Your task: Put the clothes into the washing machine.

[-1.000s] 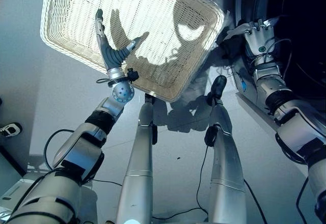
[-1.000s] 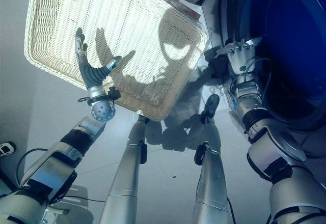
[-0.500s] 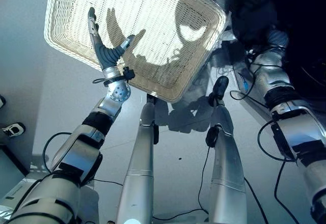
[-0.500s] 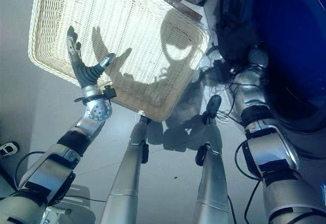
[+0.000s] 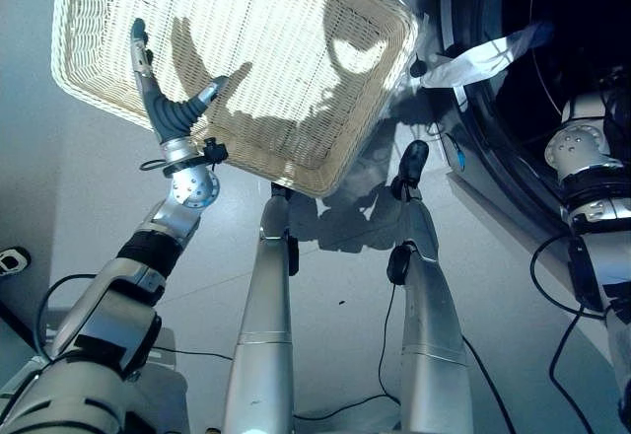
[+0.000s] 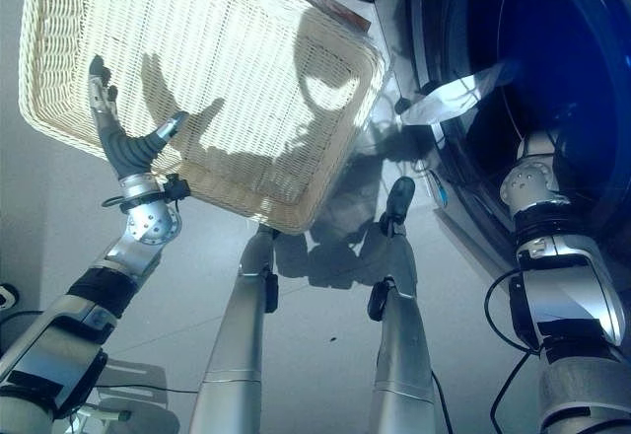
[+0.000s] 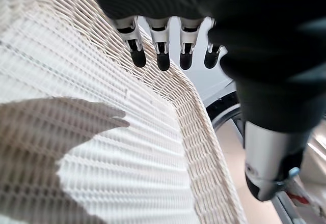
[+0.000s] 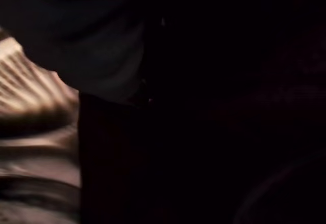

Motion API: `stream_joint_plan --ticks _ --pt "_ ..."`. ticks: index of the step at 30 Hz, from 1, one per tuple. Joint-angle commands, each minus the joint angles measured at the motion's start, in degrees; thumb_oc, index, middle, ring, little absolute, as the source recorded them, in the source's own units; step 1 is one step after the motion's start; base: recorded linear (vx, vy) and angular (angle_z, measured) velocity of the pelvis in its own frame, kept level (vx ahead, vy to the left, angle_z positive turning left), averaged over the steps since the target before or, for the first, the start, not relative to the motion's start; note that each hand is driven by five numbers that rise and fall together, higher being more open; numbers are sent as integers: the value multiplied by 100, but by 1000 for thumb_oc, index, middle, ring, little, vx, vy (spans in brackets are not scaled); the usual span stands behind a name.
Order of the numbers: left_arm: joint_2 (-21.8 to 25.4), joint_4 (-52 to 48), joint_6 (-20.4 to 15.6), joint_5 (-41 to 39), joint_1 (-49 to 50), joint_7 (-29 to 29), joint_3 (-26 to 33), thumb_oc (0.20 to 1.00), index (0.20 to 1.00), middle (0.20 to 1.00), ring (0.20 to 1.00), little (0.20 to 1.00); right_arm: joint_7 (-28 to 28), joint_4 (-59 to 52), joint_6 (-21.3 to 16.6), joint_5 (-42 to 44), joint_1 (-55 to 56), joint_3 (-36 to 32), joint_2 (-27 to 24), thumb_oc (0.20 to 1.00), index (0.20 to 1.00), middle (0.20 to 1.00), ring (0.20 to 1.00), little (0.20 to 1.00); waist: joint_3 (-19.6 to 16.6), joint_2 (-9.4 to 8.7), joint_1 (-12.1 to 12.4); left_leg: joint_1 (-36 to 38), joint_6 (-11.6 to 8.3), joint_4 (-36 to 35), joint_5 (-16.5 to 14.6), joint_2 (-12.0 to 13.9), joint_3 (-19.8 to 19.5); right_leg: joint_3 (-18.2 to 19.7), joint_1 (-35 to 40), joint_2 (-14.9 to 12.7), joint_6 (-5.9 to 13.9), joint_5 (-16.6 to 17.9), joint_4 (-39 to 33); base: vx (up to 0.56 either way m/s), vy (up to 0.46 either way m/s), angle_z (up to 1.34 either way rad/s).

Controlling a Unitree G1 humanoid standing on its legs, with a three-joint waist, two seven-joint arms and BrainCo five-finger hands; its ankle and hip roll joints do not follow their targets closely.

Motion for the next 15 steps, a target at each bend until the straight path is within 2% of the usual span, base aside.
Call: stream_joint_plan --ticks 1,2,3,4,5,7,10,12,13,14,15 --pt "318 -114 -116 -450 89 -145 501 1000 1000 1000 1000 1000 -1372 -137 -333 -1084 -174 76 -1956 222 222 222 222 222 -88 -15 -321 709 168 -1099 336 163 -425 -79 293 -34 581 -597 785 5 4 -8" --pt "324 -98 -118 -478 72 -167 501 1000 1000 1000 1000 1000 -1395 -125 -327 -1092 -209 105 -1967 222 222 222 222 222 -88 -12 -321 707 171 -1097 333 161 -425 -78 292 -35 581 -597 782 4 8 -8" --pt "366 -35 -133 -553 33 -222 489 1000 1000 1000 1000 1000 -1418 -42 -307 -1108 -288 163 -2034 288 288 288 288 288 -88 -17 -320 712 174 -1091 334 159 -435 -77 307 -40 580 -601 779 8 16 -7" --pt "442 106 -151 -711 -70 -335 428 1000 1000 1000 1000 1000 -1373 201 -161 -1227 -468 303 -2154 605 605 605 605 605 -88 -23 -305 723 193 -1075 332 141 -466 -77 331 -49 573 -613 781 8 19 -7" --pt "455 142 -161 -750 -96 -372 421 1000 1000 1000 1000 1000 -1312 271 -121 -1211 -514 352 -2170 812 812 812 812 812 -88 -19 -300 722 195 -1072 331 136 -472 -78 335 -52 573 -614 779 8 15 -6" --pt "501 245 -187 -883 -161 -478 390 1000 1000 1000 1000 1000 -1078 440 58 -1212 -614 507 -2201 1000 1000 1000 1000 1000 -88 -4 -293 732 207 -1068 333 110 -485 -85 364 -61 571 -614 759 0 0 0" --pt "485 345 -223 -983 -238 -574 330 1000 1000 1000 1000 1000 -767 653 481 -1237 -656 724 -2094 1000 1000 1000 1000 1000 -88 17 -250 716 232 -1028 325 57 -510 -102 378 -78 562 -626 744 0 0 0" --pt "442 378 -212 -967 -318 -590 253 1000 1000 1000 1000 1000 -367 844 1217 -1483 -670 921 -2039 1000 1000 1000 1000 1000 -88 53 -225 705 230 -1023 337 36 -508 -107 390 -94 568 -615 730 0 0 0" --pt "434 370 -170 -970 -377 -572 197 1000 1000 1000 1000 1000 -333 876 1418 -1455 -719 1070 -2009 1000 1000 1000 1000 1000 -88 66 -209 691 237 -1014 340 17 -515 -110 389 -101 562 -607 710 0 0 0" --pt "409 373 -149 -968 -447 -538 124 1000 1000 1000 1000 1000 -164 1070 1905 -1597 -812 1258 -1967 1000 1000 1000 1000 1000 -88 87 -179 661 245 -1005 338 -1 -526 -118 374 -115 562 -614 704 0 0 0" --pt "400 378 -150 -964 -455 -534 123 1000 1000 1000 1000 1000 -159 1107 1940 -1649 -847 1293 -1967 1000 1000 1000 1000 1000 -88 97 -180 654 246 -1005 337 -3 -529 -120 369 -117 564 -614 704 0 0 0"
